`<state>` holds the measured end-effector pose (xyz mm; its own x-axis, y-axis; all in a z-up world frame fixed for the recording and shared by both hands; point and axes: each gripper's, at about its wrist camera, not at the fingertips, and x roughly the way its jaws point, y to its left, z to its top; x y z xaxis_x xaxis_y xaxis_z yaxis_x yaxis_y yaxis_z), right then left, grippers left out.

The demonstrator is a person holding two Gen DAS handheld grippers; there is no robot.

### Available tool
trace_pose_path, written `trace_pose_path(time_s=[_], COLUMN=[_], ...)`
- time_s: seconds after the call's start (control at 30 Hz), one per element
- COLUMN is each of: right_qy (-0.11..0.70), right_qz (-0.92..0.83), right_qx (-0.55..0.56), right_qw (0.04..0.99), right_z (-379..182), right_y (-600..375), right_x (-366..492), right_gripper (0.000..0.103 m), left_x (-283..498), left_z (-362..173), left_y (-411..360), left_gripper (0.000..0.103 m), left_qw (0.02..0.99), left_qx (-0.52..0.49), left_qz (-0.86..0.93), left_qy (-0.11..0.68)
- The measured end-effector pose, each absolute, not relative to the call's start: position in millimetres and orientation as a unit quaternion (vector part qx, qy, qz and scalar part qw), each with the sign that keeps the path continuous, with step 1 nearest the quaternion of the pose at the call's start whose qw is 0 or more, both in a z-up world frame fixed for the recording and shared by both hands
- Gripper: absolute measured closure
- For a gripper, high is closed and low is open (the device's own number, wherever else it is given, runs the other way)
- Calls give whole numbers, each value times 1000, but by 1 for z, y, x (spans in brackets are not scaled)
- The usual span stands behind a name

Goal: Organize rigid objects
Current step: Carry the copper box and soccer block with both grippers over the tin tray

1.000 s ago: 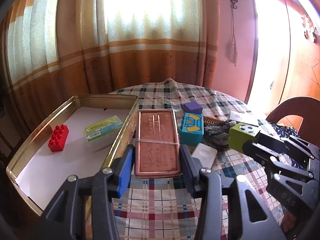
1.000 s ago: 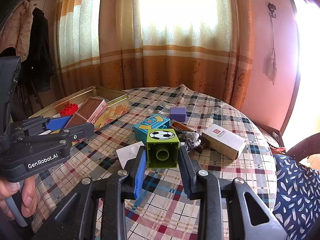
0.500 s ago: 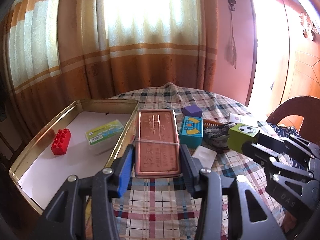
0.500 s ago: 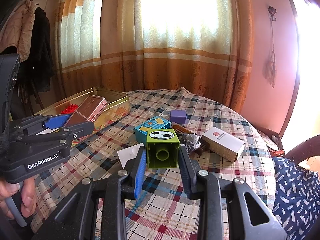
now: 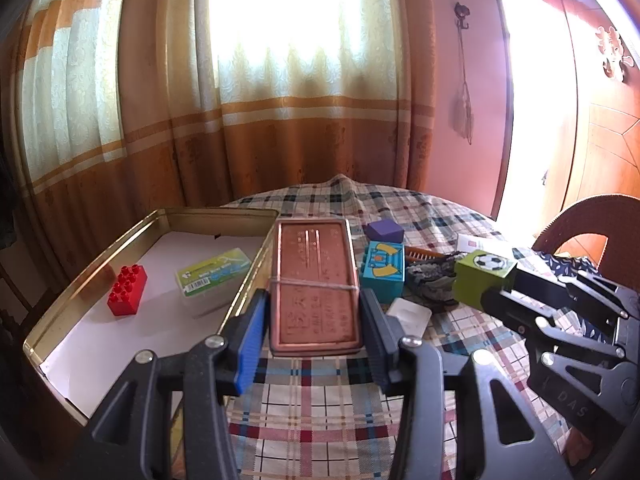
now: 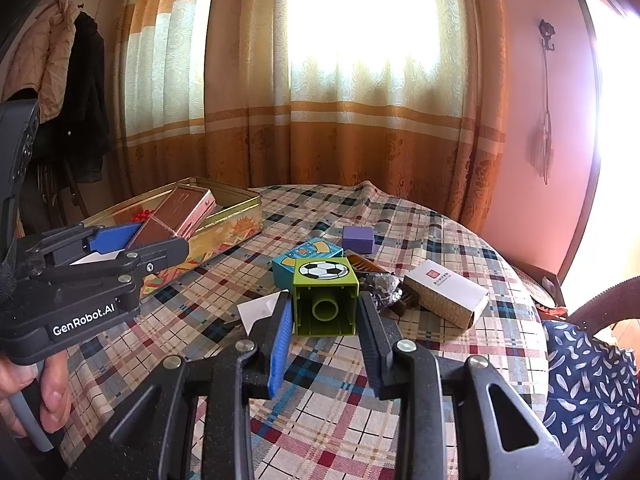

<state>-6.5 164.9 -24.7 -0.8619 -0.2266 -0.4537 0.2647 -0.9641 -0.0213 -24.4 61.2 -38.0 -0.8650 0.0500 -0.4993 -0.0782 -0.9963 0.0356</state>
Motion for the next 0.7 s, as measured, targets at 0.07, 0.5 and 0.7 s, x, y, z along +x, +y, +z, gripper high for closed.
trace_pose_path(time_s=[0.07, 0.5, 0.7], right_qy=[41, 42, 54], right_qz=[-964, -965, -967], right_qx=[229, 223, 214], right_qw=[128, 129, 129], right_z=[-25, -23, -22], right_y=[165, 164, 161], right_x=[-6, -4, -1], right_gripper=[69, 69, 69], left_x=[-24, -21, -18], left_z=[-38, -35, -34], left_y=[61, 59, 57], left_gripper=[59, 59, 59], left_qw=[33, 30, 29], left_qx=[-257, -247, -241], left_qz=[965, 968, 970], left_qy=[27, 25, 22])
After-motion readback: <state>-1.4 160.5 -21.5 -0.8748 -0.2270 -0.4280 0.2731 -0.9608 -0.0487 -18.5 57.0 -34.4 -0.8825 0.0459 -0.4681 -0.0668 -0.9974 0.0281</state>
